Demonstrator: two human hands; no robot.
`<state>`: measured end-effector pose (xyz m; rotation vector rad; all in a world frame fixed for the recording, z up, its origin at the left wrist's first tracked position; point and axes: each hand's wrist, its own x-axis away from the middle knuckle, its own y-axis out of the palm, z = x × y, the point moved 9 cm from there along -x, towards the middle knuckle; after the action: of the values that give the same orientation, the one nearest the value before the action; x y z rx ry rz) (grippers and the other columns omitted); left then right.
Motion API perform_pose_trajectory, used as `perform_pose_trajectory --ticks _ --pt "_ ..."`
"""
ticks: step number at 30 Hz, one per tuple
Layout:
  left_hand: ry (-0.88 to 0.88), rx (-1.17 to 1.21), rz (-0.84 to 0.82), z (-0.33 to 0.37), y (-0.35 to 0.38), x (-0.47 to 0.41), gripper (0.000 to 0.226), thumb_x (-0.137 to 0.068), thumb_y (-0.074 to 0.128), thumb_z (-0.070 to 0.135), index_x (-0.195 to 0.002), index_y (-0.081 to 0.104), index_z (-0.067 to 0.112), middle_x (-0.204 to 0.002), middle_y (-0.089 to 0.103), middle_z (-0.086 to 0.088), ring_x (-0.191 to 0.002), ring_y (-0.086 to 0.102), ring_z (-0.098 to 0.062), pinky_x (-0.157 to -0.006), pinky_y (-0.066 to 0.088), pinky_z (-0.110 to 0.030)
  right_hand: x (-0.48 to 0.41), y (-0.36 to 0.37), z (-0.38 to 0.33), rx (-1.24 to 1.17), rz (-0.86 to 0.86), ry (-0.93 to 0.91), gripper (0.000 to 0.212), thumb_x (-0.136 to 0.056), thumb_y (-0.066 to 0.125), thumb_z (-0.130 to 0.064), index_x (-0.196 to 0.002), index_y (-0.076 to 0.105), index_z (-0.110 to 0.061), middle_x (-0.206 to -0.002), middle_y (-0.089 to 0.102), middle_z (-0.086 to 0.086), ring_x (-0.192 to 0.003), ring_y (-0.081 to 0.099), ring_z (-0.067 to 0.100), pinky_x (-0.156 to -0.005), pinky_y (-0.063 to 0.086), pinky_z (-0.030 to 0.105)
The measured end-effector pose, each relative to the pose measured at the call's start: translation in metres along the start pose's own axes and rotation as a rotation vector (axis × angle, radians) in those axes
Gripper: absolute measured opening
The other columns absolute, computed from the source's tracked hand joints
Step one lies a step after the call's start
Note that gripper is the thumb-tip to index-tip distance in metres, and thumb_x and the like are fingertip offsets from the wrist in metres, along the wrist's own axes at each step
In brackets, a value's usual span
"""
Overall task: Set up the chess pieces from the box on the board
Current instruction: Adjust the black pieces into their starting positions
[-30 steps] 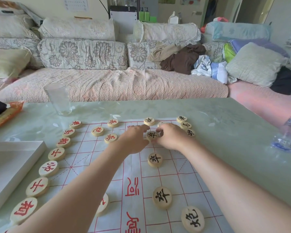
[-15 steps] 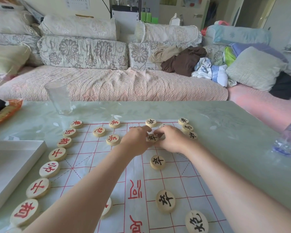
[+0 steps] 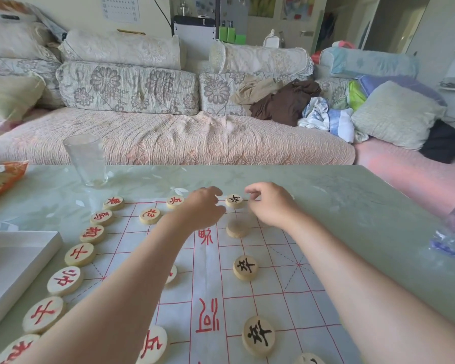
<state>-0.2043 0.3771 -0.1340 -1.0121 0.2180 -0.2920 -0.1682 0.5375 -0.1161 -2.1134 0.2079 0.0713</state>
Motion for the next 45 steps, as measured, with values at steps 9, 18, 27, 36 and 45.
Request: perform_pose_trajectory --ticks 9,18,27,36,45 --pt "-0.088 0.017 -0.012 -0.015 0.025 -0.034 0.047 -0.091 0.044 0.019 -0.138 0.044 0.026 -0.132 0.056 0.002 -0.114 0.054 -0.021 -0.086 0.046 -0.031 -0.035 0.033 -0.009 0.271 -0.122 -0.035 0.054 -0.090 0.043 -0.002 -0.139 0.050 -0.025 -0.138 0.055 -0.008 -0.121 0.045 0.025 -0.107 0.033 0.039" --pt "-0.047 0.132 -0.029 -0.017 0.030 -0.043 0.051 -0.093 0.046 0.014 -0.143 0.040 0.023 -0.137 0.054 0.003 -0.125 0.048 -0.021 -0.096 0.044 -0.031 -0.044 0.041 0.003 0.264 -0.106 -0.008 0.057 -0.088 0.060 -0.053 -0.141 0.048 -0.035 -0.126 0.061 -0.011 -0.126 0.046 0.019 -0.106 0.031 0.042" --pt "0.012 0.064 0.008 -0.017 0.032 -0.051 0.049 -0.093 0.048 0.015 -0.140 0.043 0.025 -0.131 0.057 0.005 -0.124 0.043 -0.021 -0.097 0.043 -0.033 -0.042 0.039 0.004 0.207 -0.081 -0.039 0.053 -0.091 0.060 -0.051 -0.140 0.050 -0.037 -0.123 0.061 -0.016 -0.125 0.046 0.016 -0.107 0.031 0.040" --pt "0.077 -0.020 0.100 -0.012 0.028 -0.055 0.035 -0.088 0.063 0.023 -0.123 0.062 0.017 -0.122 0.062 -0.003 -0.115 0.052 -0.024 -0.097 0.044 -0.035 -0.039 0.039 0.001 0.192 -0.068 -0.061 0.042 -0.090 0.062 -0.050 -0.129 0.062 -0.036 -0.129 0.063 -0.008 -0.125 0.050 0.023 -0.105 0.037 0.040" --pt "0.077 -0.037 0.094 -0.013 0.028 -0.055 0.050 -0.087 0.065 0.032 -0.134 0.052 0.019 -0.126 0.060 -0.001 -0.118 0.050 -0.023 -0.098 0.043 -0.033 -0.039 0.036 0.007 0.099 -0.087 -0.018 0.045 -0.089 0.062 -0.036 -0.134 0.059 -0.033 -0.125 0.065 -0.012 -0.119 0.055 0.019 -0.105 0.041 0.039"
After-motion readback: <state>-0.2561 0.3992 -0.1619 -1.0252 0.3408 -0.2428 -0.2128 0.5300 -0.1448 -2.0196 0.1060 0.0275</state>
